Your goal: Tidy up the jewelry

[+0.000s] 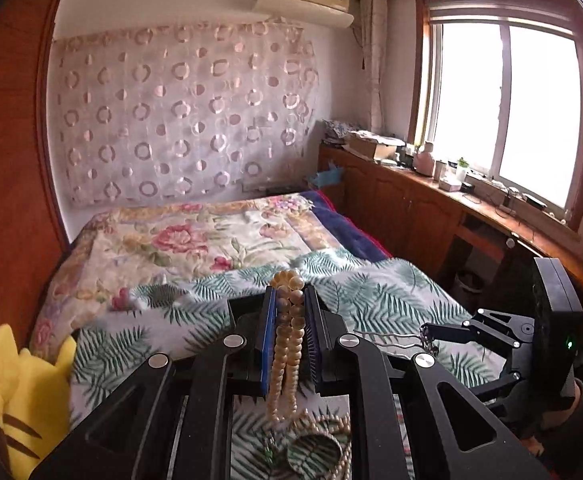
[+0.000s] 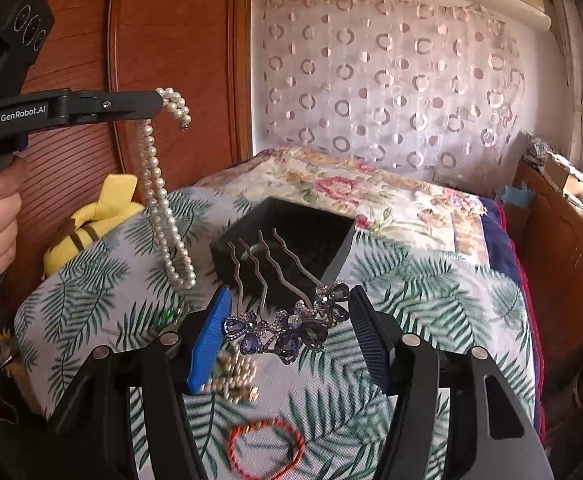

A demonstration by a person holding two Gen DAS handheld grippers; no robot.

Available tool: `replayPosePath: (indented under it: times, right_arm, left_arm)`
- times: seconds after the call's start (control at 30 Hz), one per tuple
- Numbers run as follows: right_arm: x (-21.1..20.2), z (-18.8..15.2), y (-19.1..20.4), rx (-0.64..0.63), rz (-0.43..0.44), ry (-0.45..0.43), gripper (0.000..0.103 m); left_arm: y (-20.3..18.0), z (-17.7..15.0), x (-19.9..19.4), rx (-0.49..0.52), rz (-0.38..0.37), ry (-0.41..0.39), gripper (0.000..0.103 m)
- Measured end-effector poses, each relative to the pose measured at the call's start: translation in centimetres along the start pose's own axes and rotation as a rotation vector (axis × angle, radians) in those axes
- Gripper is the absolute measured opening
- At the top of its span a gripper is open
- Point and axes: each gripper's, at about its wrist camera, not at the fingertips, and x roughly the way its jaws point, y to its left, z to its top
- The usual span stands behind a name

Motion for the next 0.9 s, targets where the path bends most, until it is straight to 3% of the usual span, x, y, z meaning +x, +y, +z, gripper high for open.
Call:
replayPosePath:
  times: [0.47, 0.63, 0.9]
  right_arm:
    - [5.0, 3.5, -2.0, -0.004, 0.008, 0.000, 0.063]
    - [8.4, 3.4, -2.3, -0.008, -0.011, 0.042, 0.063]
    - [12.6, 3.2, -2.2, -0.016, -0.014, 0.107, 0.063]
  left_arm:
    - [0.9, 4.2, 4.8, 0.024, 0.018, -0.013, 0.013]
    - [1.3, 3.6, 8.1, 0.028, 0.028, 0.041, 0.013]
    - [2.9, -0.5, 12.2, -0.011, 0.047, 0.139, 0.013]
